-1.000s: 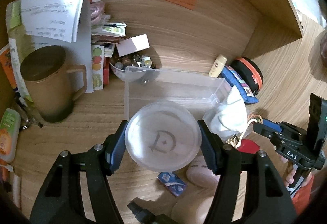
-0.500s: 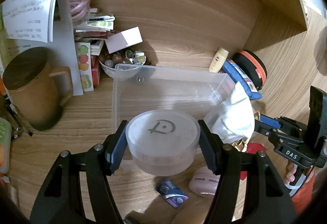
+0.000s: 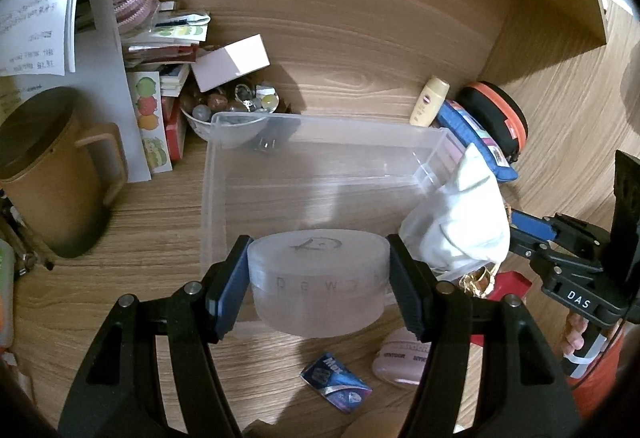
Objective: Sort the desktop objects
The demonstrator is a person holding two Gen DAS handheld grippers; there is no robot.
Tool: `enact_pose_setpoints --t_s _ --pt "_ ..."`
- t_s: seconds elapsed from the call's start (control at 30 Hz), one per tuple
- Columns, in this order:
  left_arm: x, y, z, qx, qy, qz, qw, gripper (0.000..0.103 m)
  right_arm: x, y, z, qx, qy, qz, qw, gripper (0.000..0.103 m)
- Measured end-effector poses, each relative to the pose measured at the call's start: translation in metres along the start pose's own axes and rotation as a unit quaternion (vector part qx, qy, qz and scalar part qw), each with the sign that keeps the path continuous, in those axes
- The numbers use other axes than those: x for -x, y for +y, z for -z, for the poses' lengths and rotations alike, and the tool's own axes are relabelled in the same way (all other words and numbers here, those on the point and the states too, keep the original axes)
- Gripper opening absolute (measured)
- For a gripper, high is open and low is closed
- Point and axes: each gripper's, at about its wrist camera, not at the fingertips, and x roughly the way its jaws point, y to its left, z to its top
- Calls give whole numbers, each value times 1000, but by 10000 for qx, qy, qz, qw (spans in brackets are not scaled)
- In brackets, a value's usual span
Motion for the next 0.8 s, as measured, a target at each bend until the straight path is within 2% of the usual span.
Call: enact_pose_setpoints --t_s 0.23,0.47,0.6,0.8 --pt "-3 -3 0 -100 105 -66 9999 65 1 2 -2 203 82 158 9996 32" --pt "-3 -4 2 -155 181 -83 9997 65 7 2 0 199 60 124 9997 36" --pt "1 -4 3 -160 166 -62 9997 65 10 5 2 212 108 -76 9997 49" --pt "7 -5 5 -195 138 -135 9996 65 13 9 6 221 115 -96 9996 53"
